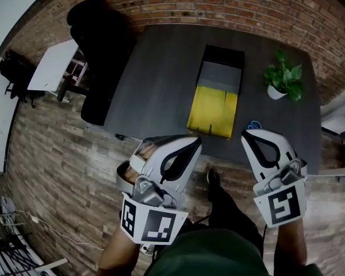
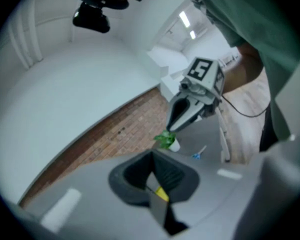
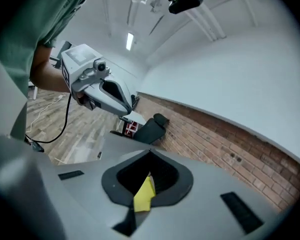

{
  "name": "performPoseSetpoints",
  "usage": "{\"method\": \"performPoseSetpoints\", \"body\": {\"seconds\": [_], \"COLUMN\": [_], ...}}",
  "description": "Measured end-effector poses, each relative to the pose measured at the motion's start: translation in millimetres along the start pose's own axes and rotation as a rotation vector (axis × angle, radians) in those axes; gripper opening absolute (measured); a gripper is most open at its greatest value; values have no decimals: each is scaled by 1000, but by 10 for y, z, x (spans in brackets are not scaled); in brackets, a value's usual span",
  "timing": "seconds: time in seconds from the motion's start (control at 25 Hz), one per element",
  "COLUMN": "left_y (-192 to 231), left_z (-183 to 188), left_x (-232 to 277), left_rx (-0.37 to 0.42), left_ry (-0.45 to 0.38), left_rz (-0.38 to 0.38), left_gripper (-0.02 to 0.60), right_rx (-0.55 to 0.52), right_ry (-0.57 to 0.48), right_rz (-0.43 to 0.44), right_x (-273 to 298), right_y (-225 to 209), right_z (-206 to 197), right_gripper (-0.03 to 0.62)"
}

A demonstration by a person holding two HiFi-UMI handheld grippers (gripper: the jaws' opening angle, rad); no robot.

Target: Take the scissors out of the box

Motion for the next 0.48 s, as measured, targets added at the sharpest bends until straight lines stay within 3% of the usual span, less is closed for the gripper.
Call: {"method": "performPoseSetpoints", "body": {"seconds": [0.24,0.48], "left_y": [-44,-318], "left_z": [122,181], "left_x": [-893,-1705], "left_rx": [27,30], "left_ry": [-25,-26], "left_rz": [104,183], "left_gripper": [-2,-2], "right_rx": [-69,-111], "right_ry": [-94,-144], "right_rz": [-30,-9], "right_x": [-474,-930], "right_y": [476,1114], "right_z": [673,1102], "right_gripper": [8,6]}}
Point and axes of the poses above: the fingertips, and each gripper's own axes: x forward along the fingers, y to its left, z out of its top, the point moved 7 cm from there along -x, backward along the fingers, and after that the axes turned 4 degrees about y, right-handed, at the moved point
